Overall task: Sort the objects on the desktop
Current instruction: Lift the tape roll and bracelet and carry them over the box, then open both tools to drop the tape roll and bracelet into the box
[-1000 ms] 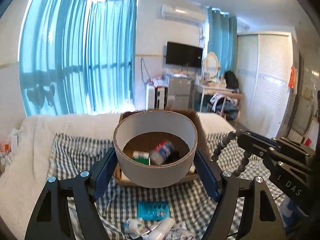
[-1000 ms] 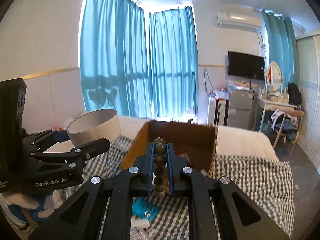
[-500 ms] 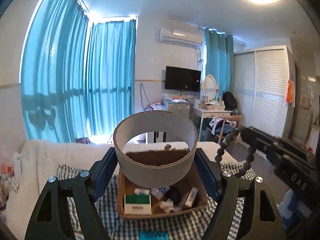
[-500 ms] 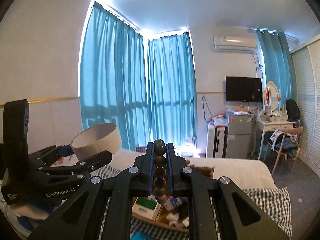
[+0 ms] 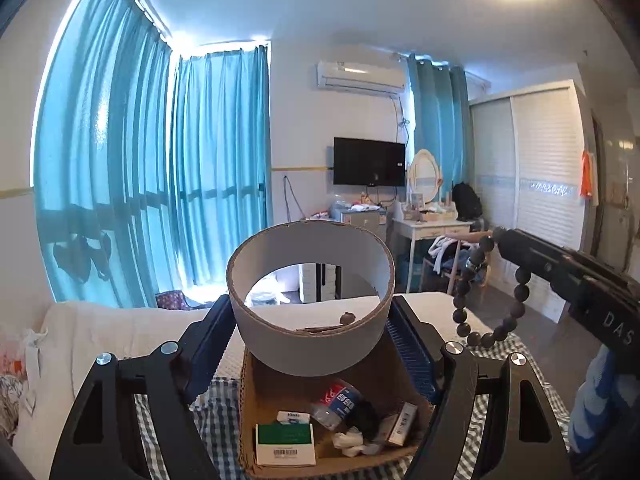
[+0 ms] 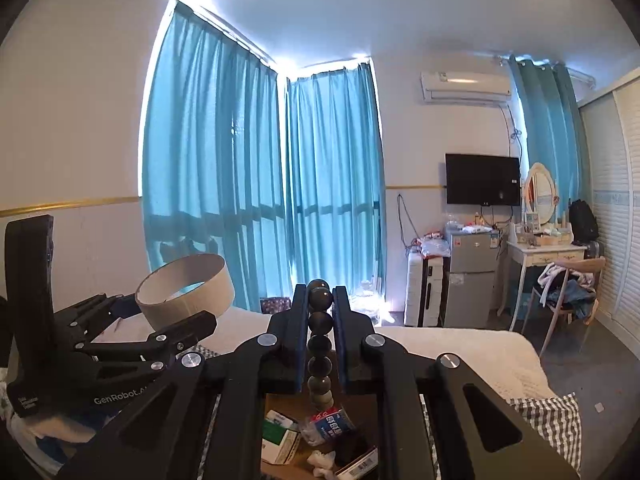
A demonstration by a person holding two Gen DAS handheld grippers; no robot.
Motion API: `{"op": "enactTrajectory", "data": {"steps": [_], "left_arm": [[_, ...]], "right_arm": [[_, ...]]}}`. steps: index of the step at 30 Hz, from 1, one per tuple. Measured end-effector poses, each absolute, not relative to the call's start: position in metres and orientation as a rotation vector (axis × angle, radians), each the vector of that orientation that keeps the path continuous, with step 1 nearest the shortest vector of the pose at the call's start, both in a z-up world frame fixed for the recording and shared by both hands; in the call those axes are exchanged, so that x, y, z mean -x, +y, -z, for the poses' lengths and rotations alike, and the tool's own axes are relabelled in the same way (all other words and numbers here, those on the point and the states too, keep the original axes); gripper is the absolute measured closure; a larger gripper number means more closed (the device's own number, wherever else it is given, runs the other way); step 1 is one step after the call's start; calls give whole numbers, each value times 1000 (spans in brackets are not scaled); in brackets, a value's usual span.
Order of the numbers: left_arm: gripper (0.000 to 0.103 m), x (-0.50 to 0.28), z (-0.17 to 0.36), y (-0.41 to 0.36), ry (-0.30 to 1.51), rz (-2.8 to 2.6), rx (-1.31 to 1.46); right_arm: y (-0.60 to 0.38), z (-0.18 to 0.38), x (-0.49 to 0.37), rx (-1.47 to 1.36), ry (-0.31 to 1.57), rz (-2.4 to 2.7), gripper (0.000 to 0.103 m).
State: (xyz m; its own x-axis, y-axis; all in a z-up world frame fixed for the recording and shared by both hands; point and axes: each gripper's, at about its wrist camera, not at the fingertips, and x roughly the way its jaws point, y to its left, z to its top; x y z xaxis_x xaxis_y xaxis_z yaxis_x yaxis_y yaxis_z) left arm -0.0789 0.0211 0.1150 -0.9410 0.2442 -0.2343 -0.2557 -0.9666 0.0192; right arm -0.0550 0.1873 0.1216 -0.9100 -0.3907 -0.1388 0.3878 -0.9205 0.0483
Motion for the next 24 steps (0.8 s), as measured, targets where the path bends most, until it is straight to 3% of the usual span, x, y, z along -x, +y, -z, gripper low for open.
{"op": "enactTrajectory", "data": {"steps": [7,24], "left_arm": [[24,116,-88,24,32,-2866,302],[24,217,22,28,24,-2819,645]], "right_arm": [[181,-80,105,-330,-28,2726,92],[166,25,213,-695,-52,2701,92]]}}
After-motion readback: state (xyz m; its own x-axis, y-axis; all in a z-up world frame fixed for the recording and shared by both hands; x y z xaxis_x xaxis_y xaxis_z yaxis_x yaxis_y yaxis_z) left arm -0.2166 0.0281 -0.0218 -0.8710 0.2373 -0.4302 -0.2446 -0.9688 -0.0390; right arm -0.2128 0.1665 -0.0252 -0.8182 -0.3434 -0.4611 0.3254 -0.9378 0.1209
